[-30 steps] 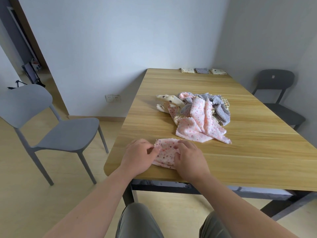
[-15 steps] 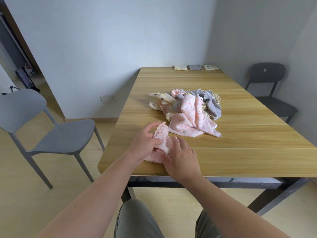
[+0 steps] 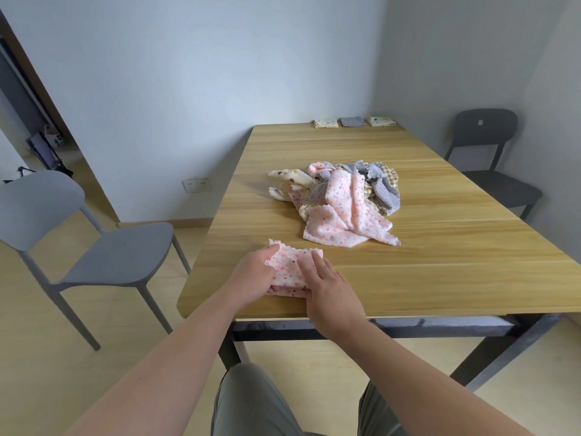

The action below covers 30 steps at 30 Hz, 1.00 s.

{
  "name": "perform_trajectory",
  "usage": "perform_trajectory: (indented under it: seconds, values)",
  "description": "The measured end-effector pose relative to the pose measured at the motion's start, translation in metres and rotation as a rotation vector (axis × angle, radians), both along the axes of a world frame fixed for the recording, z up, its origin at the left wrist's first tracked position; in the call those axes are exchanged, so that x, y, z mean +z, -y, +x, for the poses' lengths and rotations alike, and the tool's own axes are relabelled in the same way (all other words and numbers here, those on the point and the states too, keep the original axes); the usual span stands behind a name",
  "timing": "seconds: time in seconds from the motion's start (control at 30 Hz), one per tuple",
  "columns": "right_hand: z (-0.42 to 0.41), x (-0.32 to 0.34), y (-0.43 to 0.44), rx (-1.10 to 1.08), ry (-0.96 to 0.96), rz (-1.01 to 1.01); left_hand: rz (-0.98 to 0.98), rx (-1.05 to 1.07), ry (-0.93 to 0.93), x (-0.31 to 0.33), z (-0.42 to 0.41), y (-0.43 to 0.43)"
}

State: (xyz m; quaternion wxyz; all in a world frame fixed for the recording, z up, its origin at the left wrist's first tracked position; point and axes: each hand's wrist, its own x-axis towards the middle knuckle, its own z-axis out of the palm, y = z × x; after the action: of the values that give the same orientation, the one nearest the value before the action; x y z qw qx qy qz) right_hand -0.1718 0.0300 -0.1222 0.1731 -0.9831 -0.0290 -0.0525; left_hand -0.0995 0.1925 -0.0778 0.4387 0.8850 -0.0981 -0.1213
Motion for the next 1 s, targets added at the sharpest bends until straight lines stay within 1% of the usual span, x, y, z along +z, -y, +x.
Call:
perform_trajectory:
  seconds: [0.23, 0.37, 0.53, 0.6, 0.7, 0.87, 0.93, 1.0]
  values:
    - [0.001, 0.001, -0.004, -0.019, -0.048, 0.0, 0.145, -0.029, 0.11, -0.008, -0.003, 0.001]
    - [0.0, 0.002, -0.003, -0.009, -0.057, -0.03, 0.178, -0.038, 0.098, -0.005, -0.005, 0.001]
    - [0.0, 0.004, 0.002, 0.017, -0.121, -0.072, 0.201, -0.038, 0.058, -0.006, -0.001, 0.002]
    - [0.0, 0.006, 0.005, 0.031, -0.15, -0.08, 0.259, -0.085, 0.107, -0.004, -0.003, 0.003]
    - [-0.001, 0.01, 0.009, 0.056, -0.169, -0.092, 0.403, -0.138, 0.193, -0.002, -0.005, 0.004]
    - [-0.005, 0.013, 0.009, 0.086, -0.228, -0.126, 0.658, -0.107, 0.276, -0.012, -0.01, 0.001]
    - [-0.004, 0.018, 0.009, 0.06, -0.193, -0.071, 0.685, -0.066, 0.359, -0.014, -0.01, -0.001]
    - [0.002, 0.023, 0.01, -0.003, -0.094, -0.014, 0.64, -0.086, 0.461, -0.017, -0.01, -0.003]
